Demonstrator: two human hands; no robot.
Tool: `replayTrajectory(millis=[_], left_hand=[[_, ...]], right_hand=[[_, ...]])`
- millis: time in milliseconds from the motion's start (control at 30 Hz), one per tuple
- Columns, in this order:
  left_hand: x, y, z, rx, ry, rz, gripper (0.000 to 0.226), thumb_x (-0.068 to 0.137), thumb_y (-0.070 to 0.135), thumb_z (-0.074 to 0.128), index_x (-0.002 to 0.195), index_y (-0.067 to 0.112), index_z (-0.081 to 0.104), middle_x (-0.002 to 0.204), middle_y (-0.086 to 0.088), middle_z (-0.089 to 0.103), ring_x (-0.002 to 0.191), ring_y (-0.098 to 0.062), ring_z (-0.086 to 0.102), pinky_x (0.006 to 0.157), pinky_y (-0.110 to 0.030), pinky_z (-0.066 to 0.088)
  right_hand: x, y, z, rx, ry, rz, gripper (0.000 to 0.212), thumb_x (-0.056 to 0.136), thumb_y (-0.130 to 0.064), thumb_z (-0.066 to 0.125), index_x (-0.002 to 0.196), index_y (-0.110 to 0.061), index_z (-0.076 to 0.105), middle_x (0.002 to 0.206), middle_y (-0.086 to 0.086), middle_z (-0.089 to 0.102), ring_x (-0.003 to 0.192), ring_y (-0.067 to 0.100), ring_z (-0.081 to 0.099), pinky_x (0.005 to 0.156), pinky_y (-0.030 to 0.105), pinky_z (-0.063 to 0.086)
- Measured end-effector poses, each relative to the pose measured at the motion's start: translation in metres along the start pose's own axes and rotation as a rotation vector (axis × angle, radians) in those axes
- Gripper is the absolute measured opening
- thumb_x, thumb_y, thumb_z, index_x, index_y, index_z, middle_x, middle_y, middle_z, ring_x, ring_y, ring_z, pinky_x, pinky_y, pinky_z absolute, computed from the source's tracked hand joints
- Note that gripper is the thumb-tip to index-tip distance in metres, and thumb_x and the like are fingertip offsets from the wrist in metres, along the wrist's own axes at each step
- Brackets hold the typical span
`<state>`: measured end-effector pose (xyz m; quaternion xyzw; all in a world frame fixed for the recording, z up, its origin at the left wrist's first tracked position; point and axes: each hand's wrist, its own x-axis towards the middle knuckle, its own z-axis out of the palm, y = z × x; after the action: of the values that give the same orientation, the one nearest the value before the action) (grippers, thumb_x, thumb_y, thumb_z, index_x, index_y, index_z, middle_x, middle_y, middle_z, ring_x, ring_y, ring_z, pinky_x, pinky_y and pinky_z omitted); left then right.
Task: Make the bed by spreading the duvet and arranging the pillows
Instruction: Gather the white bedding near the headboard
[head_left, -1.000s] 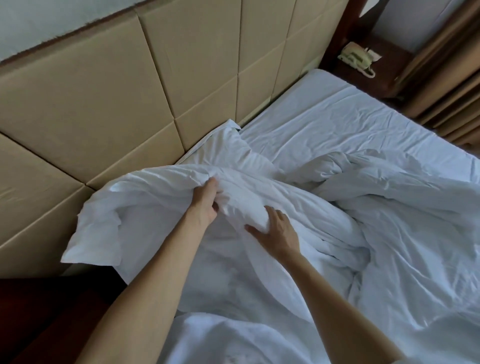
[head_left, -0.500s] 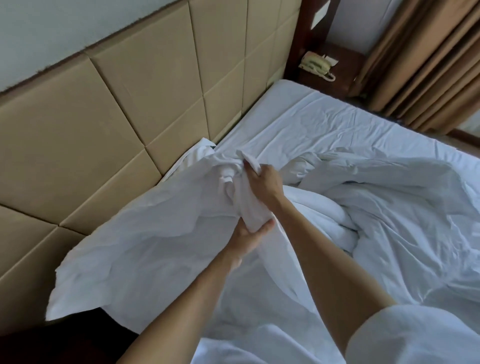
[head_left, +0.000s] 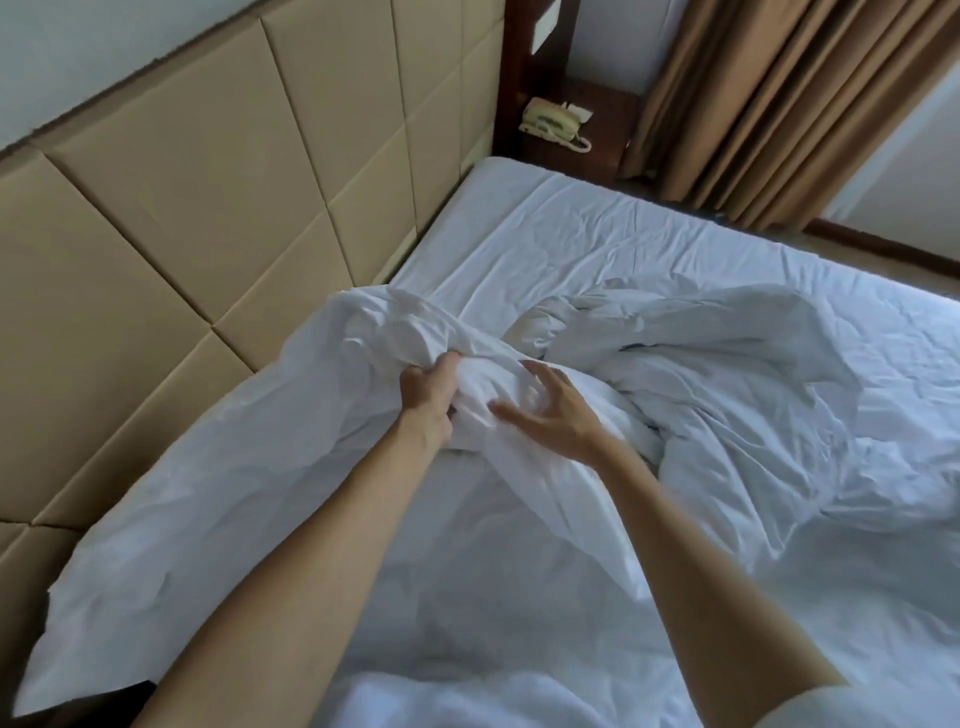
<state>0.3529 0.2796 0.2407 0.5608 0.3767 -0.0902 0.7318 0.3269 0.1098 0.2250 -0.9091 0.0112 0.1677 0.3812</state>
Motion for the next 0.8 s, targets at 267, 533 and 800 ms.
replayTrajectory(millis=[267, 533, 800], left_hand=[[0.02, 0.034, 0.028, -0.194, -0.112, -0.161, 0.041, 0.086, 0.017, 0.068, 0.124, 0.009, 0.058, 0.117, -0.006, 0.066, 0.103, -0.023, 0.066, 0.074, -0.032, 0.057], [0.044, 0.063, 0.026, -0.24, -0.168, -0.157, 0.036, 0.089, 0.015, 0.064, 0.124, 0.009, 0.061, 0.109, -0.009, 0.07, 0.088, -0.022, 0.069, 0.059, -0.03, 0.06], [0.09, 0.111, 0.025, -0.357, -0.242, -0.145, 0.018, 0.102, 0.022, 0.045, 0.099, 0.011, 0.058, 0.099, -0.012, 0.063, 0.085, -0.027, 0.061, 0.091, -0.047, 0.049]], right_hand=[[-0.041, 0.076, -0.007, -0.218, -0.001, 0.32, 0.095, 0.071, -0.074, 0.064, 0.147, -0.028, 0.029, 0.143, 0.006, 0.048, 0.127, 0.03, 0.049, 0.096, 0.042, 0.044], [-0.008, 0.05, 0.006, -0.086, 0.47, 0.354, 0.033, 0.1, -0.038, 0.045, 0.099, -0.008, 0.058, 0.107, 0.019, 0.067, 0.102, 0.04, 0.059, 0.075, 0.04, 0.038], [0.079, -0.024, -0.047, 0.103, 0.628, 0.323, 0.032, 0.098, -0.017, 0.041, 0.123, -0.008, 0.059, 0.123, 0.017, 0.063, 0.115, 0.037, 0.055, 0.092, 0.04, 0.038]])
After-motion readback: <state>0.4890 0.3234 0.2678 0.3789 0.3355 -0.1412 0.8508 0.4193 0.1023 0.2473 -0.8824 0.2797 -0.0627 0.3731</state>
